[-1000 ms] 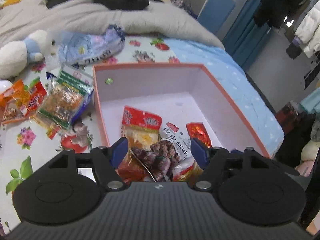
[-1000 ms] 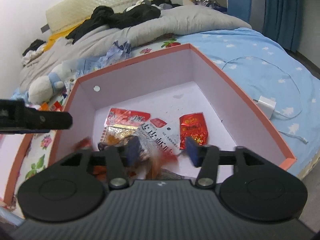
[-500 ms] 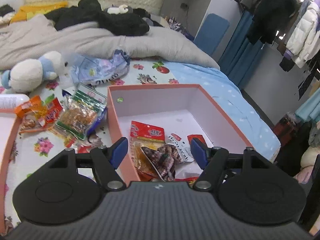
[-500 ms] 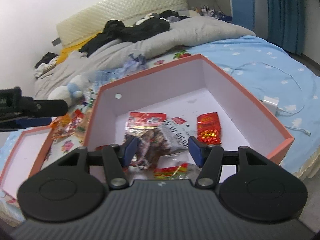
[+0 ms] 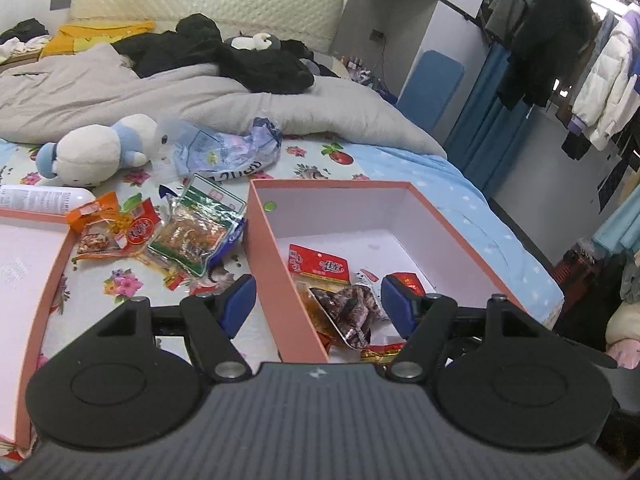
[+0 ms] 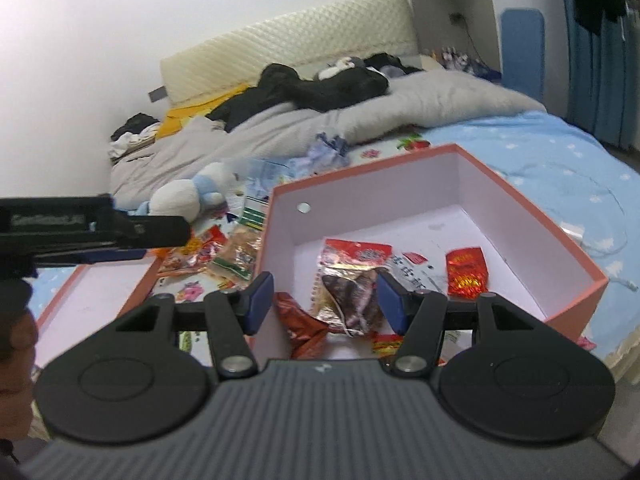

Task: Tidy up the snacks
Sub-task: 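Move both open grippers back over the snack pile beside the deep box, then grasp the green-labelled clear snack bag with the right gripper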

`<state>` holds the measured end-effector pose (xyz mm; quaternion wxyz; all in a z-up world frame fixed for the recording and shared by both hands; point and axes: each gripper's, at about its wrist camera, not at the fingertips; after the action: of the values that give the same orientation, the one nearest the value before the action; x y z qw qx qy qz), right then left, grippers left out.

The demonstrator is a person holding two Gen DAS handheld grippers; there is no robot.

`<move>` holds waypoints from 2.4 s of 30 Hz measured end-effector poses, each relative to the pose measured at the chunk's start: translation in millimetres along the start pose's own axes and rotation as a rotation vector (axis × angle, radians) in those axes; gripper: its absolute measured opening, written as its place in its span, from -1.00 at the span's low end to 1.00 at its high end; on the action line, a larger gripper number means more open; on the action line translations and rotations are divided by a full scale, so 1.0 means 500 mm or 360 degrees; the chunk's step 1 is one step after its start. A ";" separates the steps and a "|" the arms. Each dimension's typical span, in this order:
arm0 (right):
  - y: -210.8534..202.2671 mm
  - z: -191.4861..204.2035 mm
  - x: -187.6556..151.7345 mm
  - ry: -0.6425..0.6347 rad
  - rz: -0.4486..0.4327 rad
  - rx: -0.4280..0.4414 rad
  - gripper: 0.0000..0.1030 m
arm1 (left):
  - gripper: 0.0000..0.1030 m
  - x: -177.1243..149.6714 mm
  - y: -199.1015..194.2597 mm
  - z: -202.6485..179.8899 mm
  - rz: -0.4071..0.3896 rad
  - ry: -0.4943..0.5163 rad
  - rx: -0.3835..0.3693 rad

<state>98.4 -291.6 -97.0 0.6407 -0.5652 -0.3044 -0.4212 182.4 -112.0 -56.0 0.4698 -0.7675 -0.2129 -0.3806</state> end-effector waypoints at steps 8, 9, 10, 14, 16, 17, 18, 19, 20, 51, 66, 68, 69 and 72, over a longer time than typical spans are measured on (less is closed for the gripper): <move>-0.001 0.039 -0.027 -0.0040 -0.0002 0.0003 0.15 | 0.43 -0.027 -0.030 0.041 -0.0026 -0.0029 0.0059; -0.002 0.046 -0.031 -0.0052 -0.0005 0.0007 0.15 | 0.43 -0.033 -0.036 0.050 -0.0033 -0.0046 0.0067; -0.004 0.052 -0.034 -0.0059 -0.0007 0.0016 0.15 | 0.43 -0.038 -0.042 0.058 -0.0036 -0.0062 0.0074; -0.013 0.083 -0.049 -0.0080 -0.0074 0.0111 0.15 | 0.43 -0.060 -0.056 0.091 -0.0027 -0.0113 0.0100; -0.013 0.099 -0.058 -0.0065 -0.0112 0.0152 0.15 | 0.43 -0.070 -0.058 0.110 -0.0017 -0.0126 0.0122; -0.011 0.108 -0.061 -0.0070 -0.0121 0.0176 0.15 | 0.43 -0.074 -0.058 0.119 -0.0018 -0.0140 0.0139; -0.008 0.118 -0.064 -0.0085 -0.0119 0.0202 0.15 | 0.43 -0.079 -0.059 0.133 -0.0018 -0.0164 0.0153; -0.003 0.129 -0.066 -0.0104 -0.0115 0.0226 0.15 | 0.43 -0.082 -0.057 0.149 -0.0017 -0.0189 0.0159; 0.001 0.139 -0.067 -0.0117 -0.0117 0.0246 0.15 | 0.43 -0.084 -0.055 0.163 -0.0015 -0.0211 0.0166; 0.499 0.291 -0.121 -0.0052 -0.0075 -0.0143 0.77 | 0.11 0.148 0.512 0.475 0.0404 0.0326 0.0248; 0.628 0.289 -0.094 0.0058 0.0191 -0.0264 0.78 | 0.09 0.156 0.631 0.503 0.0699 0.0435 0.0150; 0.634 0.287 -0.089 0.0034 0.0206 -0.0242 0.77 | 0.06 0.149 0.634 0.509 0.0728 0.0433 0.0146; 0.636 0.282 -0.087 0.0048 0.0221 -0.0227 0.79 | -0.02 0.147 0.634 0.512 0.0737 0.0419 0.0132; 0.641 0.275 -0.079 0.0046 0.0230 -0.0214 0.66 | -0.24 0.144 0.630 0.512 0.0747 0.0401 0.0104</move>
<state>375.1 -146.9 -257.1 0.6344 -0.6213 -0.2247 -0.4013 541.3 -35.4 -244.5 0.5926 -0.7268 0.0189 -0.3467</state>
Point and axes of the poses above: each gripper's, at about its wrist camera, not at the fingertips, and y roughly the way its jaws point, z to its left, x to its top, and after that the axes turned 3 degrees about -z, right-handed
